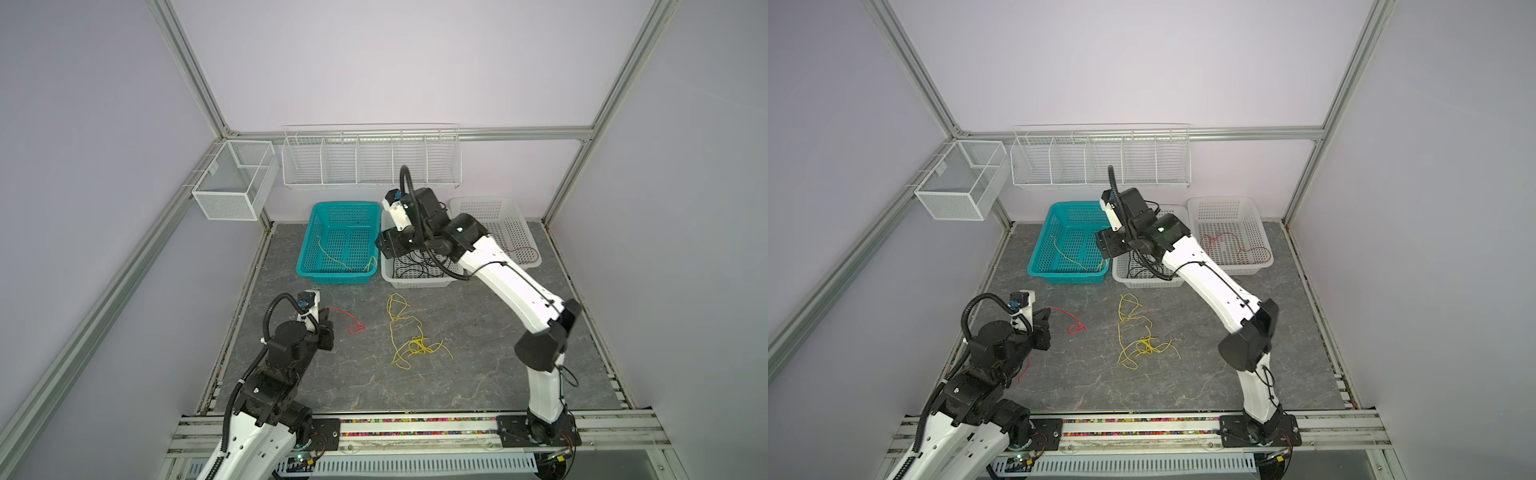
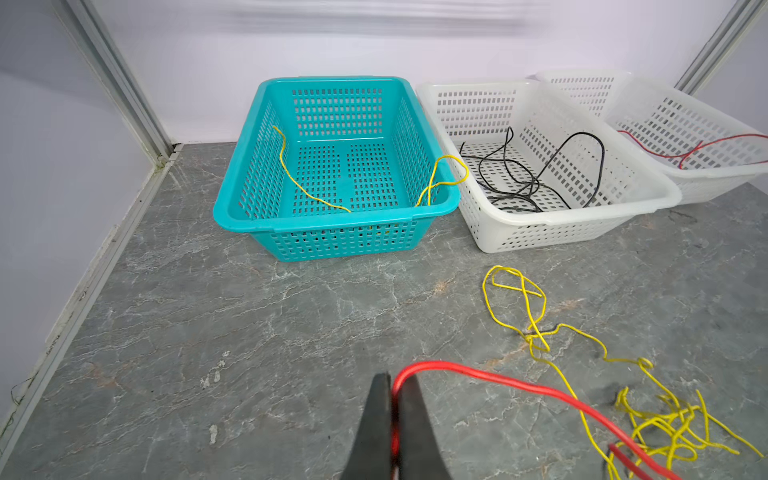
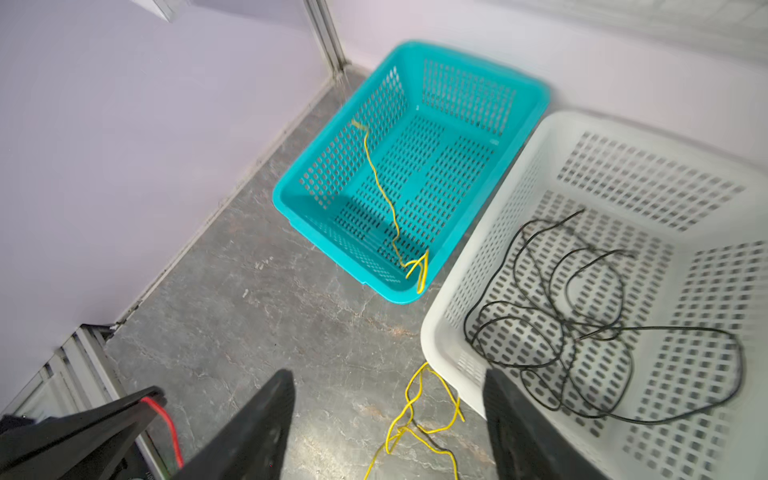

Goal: Untangle the cables
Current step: 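Carry the red wire to the farther white basket with the left gripper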

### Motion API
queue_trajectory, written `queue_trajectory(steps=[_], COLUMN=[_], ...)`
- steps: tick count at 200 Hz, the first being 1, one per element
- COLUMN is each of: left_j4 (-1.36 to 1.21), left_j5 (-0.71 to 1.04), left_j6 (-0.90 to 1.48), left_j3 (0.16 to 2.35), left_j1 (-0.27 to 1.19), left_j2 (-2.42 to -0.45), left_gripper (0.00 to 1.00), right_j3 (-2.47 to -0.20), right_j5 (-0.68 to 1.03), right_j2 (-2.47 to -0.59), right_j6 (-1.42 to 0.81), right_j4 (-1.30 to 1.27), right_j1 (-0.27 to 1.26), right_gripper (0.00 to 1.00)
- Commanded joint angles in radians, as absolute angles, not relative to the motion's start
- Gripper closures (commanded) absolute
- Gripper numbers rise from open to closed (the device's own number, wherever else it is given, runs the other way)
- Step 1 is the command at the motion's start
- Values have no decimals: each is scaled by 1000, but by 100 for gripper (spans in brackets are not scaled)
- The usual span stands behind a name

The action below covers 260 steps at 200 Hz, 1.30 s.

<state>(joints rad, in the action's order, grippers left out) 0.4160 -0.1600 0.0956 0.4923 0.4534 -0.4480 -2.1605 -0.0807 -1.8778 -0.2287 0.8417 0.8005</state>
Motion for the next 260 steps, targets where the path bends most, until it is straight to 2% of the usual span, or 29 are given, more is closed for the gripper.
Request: queue_trajectory(steps=[1,5,13,74,118,138,184,226,260], left_j4=[392,393,393,354,354,336,328,346,347], left_j5=[-163,-161,-157,-52,-100,-124,-126,-73,-46], left_j6=[71,72,76,97,98,97,68,101,112], left_j3=[511,514,521,609,774,888,1264,1653,1961], left_j1=[470,471,471,477,560,618,765,791,827], left_j2=[-459,-462,-467,-568,-747,-892,-1297,-1666,-1931], left_gripper=[100,100,100,100,100,100,100,100,100], right_j3=[-1928,-1877,-1776,-1175,-944,-899,-840,-911,-885], right_j5=[-178,-190,-213,-411,-559,-592,-581,-589,-570], right_j2=[-1674,-1630,-1540,-912,-558,-430,-235,-189,-134], right_j6=[-214,-217,-224,-276,-317,-347,-400,-397,-403], right_j4=[746,726,690,594,717,795,898,949,973], right_j1=[806,804,803,799,800,799,802,807,808], right_gripper=[5,1,12,12,12,12,12,12,12])
